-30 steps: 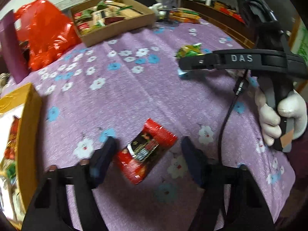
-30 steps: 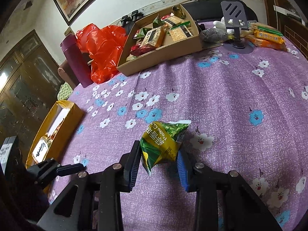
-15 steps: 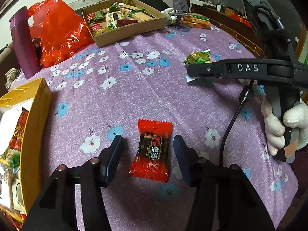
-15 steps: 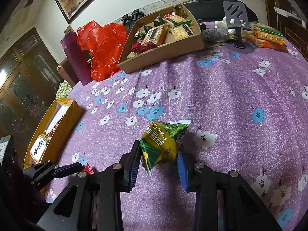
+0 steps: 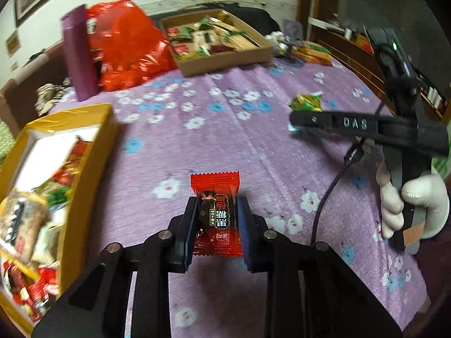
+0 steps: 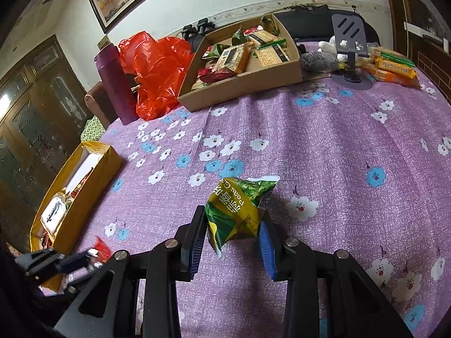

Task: Organize snacks
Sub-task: 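Grasp another red chocolate candy with the left gripper while the right gripper grasps a green packet, then carry the red candy and green packet over the white tray and open both grippers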

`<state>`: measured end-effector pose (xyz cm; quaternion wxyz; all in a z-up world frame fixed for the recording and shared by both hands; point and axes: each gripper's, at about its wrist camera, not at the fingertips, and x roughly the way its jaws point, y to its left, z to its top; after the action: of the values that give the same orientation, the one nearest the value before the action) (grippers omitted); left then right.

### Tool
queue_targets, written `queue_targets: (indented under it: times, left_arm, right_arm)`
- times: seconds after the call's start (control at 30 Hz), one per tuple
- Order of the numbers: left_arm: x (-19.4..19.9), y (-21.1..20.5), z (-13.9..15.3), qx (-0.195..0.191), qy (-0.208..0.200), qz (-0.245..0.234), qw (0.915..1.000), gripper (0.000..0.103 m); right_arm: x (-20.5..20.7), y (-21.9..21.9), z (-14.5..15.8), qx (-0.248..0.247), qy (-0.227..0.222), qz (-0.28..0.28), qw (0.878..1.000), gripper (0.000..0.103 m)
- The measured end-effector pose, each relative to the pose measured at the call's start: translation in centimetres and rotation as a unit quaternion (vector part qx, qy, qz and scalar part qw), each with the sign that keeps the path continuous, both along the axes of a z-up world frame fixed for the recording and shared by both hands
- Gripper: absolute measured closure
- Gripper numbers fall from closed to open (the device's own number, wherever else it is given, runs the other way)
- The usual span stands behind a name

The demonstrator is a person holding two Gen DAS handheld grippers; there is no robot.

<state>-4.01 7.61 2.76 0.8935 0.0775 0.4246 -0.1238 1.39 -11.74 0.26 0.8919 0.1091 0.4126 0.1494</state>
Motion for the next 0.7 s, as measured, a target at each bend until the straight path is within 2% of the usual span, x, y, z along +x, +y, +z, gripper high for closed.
queue_targets:
  times: [0.43, 0.7]
  left_arm:
    - [-2.3, 4.5, 2.7, -0.01, -0.043, 0.069, 0.9966, 0.079]
    - [-4.0, 7.7, 4.2, -0.034, -0.065, 0.097, 0.9925, 0.079]
  right_arm:
    - [-0.9, 1.1, 0.0, -0.022, -0.02, -0.004, 1.0, 0.067]
    - [-2.7, 2.7, -0.2, -0.044, -0.018, 0.002, 0.999, 0.067]
